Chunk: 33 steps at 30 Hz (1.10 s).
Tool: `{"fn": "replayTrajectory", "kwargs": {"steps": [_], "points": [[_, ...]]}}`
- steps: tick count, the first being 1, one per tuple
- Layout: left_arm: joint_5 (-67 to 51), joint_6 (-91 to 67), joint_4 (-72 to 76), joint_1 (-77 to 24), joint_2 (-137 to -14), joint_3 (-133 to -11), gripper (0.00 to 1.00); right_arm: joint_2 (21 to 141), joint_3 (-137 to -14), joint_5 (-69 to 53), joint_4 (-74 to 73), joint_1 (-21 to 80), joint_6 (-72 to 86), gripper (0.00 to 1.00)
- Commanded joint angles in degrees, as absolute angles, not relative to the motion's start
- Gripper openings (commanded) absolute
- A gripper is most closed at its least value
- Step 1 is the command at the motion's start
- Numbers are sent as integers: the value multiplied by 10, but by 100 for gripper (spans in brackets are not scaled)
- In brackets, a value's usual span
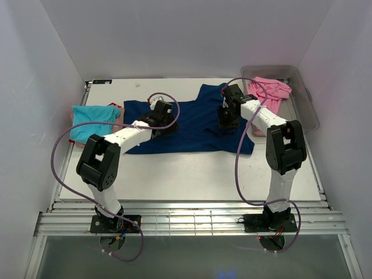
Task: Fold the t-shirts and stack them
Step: Fold the tshirt
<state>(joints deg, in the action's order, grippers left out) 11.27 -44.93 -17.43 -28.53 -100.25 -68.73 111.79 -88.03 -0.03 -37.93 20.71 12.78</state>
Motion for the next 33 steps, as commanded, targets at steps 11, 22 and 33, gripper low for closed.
{"fn": "replayTrajectory", "kwargs": {"steps": [11, 22, 33], "points": [[51, -430, -148, -302, -1078, -744, 56, 1169, -902, -26, -361, 214, 138, 43], [52, -433, -149, -306, -1068, -698, 55, 1204, -956, -11, -365, 214, 139, 8], [55, -436, -148, -308, -1023, -616, 54, 1288, -1171, 54, -408, 212, 139, 8]]}}
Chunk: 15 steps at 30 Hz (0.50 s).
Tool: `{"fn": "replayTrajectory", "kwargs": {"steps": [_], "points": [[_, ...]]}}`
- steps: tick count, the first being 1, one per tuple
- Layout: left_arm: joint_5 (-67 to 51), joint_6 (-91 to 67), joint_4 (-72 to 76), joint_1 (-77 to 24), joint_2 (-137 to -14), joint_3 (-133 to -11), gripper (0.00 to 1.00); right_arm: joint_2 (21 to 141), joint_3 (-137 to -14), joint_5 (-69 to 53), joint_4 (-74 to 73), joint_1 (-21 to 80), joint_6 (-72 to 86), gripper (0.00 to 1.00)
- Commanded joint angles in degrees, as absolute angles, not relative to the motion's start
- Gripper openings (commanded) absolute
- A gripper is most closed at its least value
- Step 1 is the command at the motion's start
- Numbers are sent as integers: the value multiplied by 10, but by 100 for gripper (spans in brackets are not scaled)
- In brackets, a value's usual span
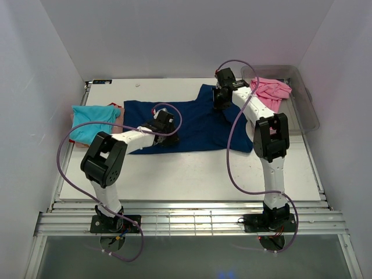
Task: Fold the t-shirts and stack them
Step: Fold the tshirt
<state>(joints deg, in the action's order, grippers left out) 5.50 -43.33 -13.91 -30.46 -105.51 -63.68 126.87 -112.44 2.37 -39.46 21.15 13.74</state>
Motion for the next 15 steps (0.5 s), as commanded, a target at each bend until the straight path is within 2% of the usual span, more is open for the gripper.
{"fn": "replayTrajectory", "kwargs": {"steps": [1, 6, 7, 8, 15], "points": [[54, -439, -148, -308, -1021, -612, 54, 1299, -1177, 60, -401, 212, 139, 9], [52, -439, -148, -310, -1011, -596, 53, 1286, -1142, 113, -346, 212, 128, 27], [52, -439, -148, -310, -1009, -595, 53, 1277, -1128, 115, -329, 211, 124, 39], [49, -439, -149, -311, -1009, -594, 53, 1269, -1117, 117, -310, 210, 123, 43], [41, -439, -146, -321, -1008, -606, 54, 1176, -1060, 102, -291, 207, 109, 45]]}}
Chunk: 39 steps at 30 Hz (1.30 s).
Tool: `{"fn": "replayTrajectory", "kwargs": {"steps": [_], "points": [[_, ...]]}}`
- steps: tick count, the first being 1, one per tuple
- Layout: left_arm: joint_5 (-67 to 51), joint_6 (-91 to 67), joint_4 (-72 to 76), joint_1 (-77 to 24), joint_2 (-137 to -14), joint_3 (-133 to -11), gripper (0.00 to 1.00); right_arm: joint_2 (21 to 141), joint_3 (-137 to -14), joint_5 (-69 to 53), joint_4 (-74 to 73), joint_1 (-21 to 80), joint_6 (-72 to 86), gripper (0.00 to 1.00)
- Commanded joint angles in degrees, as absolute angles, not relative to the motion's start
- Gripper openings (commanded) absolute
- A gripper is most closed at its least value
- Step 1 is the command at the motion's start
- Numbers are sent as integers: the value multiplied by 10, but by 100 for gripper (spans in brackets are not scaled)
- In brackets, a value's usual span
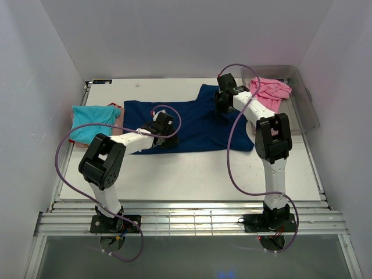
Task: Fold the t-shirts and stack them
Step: Fold the tshirt
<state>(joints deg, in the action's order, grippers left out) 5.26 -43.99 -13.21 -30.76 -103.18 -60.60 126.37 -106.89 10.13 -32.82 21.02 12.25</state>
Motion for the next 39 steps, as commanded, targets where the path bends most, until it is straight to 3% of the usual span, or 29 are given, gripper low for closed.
{"fn": "replayTrajectory", "kwargs": {"steps": [1, 5, 16, 35, 39], "points": [[42, -437, -144, -324, -1012, -619, 54, 1168, -1043, 92, -294, 207, 109, 43], [42, -419, -145, -358, -1046, -680, 54, 1151, -1009, 59, -315, 208, 120, 36], [14, -407, -172, -415, -1167, -835, 56, 1171, -968, 109, -342, 208, 123, 37], [1, -398, -171, -446, -1183, -811, 55, 1211, -962, 171, -354, 208, 111, 36], [1, -394, -172, -451, -1180, -805, 55, 1230, -975, 180, -355, 205, 109, 30]]}}
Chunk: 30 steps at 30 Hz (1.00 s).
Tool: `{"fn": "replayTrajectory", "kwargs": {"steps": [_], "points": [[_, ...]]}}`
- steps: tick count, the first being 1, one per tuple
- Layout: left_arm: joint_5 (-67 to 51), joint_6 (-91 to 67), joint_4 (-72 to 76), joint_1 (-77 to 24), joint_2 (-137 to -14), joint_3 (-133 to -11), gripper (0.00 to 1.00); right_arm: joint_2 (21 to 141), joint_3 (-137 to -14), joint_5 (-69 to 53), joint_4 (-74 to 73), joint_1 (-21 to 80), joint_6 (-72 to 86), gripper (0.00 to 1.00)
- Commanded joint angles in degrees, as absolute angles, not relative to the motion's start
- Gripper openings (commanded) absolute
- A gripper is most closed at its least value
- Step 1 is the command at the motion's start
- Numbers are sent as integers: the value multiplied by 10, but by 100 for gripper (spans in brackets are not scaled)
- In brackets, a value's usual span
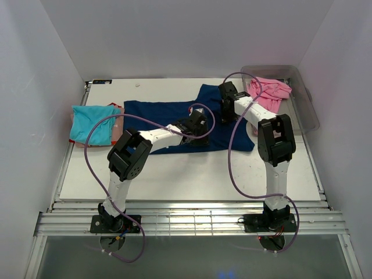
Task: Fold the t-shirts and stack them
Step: Fold the tshirt
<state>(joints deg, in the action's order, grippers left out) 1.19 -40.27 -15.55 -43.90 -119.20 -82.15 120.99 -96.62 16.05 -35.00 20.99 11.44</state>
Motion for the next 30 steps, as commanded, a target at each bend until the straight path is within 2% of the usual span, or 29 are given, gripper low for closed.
{"fn": "replayTrajectory", "kwargs": {"steps": [1, 7, 17, 24, 25, 26, 27, 28, 30], "points": [[1, -394, -172, -452, -1179, -803, 55, 1234, -978, 180, -355, 204, 110, 26], [0, -391, -172, -455, -1173, -792, 55, 1254, -996, 183, -355, 198, 110, 8], [1, -389, -173, -461, -1162, -760, 55, 1251, -1067, 207, -358, 186, 80, 8], [1, -390, -173, -461, -1158, -749, 55, 1303, -1150, 226, -361, 165, 80, 8], [0, -391, -173, -461, -1158, -748, 55, 1310, -1156, 235, -359, 164, 79, 9], [1, -392, -173, -461, -1157, -746, 55, 1315, -1163, 243, -358, 163, 79, 16], [0, -392, -174, -461, -1157, -745, 55, 1324, -1175, 251, -357, 161, 79, 24], [1, -392, -174, -461, -1157, -745, 55, 1325, -1176, 253, -354, 160, 77, 42], [1, -390, -174, -461, -1156, -744, 55, 1313, -1172, 258, -347, 158, 78, 46]]}}
